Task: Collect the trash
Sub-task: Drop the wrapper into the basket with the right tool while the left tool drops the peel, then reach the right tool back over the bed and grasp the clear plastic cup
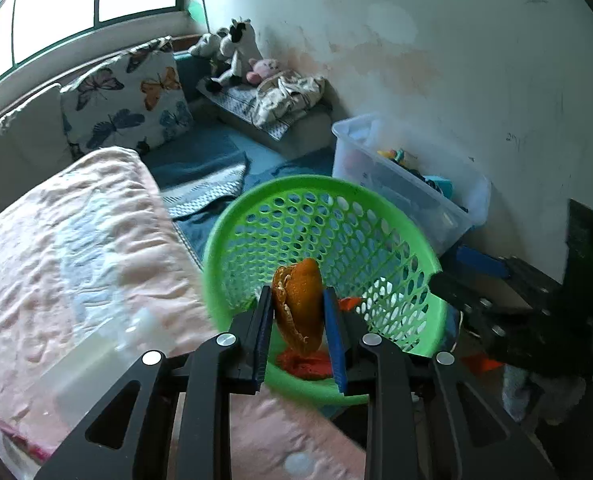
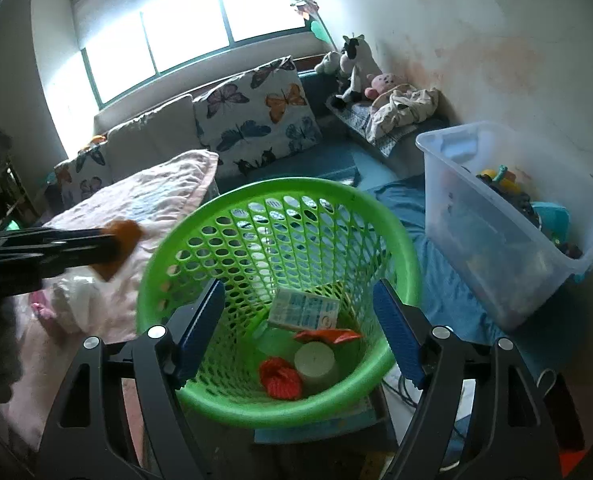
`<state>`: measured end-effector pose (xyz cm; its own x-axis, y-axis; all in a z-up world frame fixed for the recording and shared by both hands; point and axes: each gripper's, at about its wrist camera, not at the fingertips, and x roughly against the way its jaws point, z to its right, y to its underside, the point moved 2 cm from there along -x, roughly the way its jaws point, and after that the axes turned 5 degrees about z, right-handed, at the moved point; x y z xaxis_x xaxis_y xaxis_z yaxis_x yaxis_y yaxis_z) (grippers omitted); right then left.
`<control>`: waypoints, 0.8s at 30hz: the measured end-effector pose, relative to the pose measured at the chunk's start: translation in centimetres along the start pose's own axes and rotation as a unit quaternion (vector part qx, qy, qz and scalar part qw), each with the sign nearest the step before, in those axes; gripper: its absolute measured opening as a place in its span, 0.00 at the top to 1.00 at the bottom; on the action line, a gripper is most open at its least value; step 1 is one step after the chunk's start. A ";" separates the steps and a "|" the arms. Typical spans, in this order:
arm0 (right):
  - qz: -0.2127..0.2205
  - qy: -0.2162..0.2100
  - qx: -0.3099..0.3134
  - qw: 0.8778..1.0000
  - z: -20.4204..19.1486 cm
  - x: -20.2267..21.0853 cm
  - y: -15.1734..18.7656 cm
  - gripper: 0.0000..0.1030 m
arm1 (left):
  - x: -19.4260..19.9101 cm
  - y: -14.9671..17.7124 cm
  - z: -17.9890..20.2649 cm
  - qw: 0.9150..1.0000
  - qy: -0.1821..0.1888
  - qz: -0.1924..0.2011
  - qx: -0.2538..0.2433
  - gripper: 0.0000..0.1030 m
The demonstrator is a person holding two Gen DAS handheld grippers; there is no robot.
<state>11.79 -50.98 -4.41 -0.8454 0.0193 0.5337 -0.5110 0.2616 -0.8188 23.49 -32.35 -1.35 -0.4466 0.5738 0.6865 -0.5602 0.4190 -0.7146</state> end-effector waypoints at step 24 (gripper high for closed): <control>0.010 -0.037 -0.021 0.999 -2.4 3.7 2.1 0.24 | 3.6 2.5 -0.4 1.000 -0.007 0.019 0.010 0.48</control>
<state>7.93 -48.00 -3.63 -0.8655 -0.0458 0.4989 -0.4881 0.3016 -0.8190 20.76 -28.93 -0.70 -0.4772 0.5796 0.6605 -0.5562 0.3827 -0.7377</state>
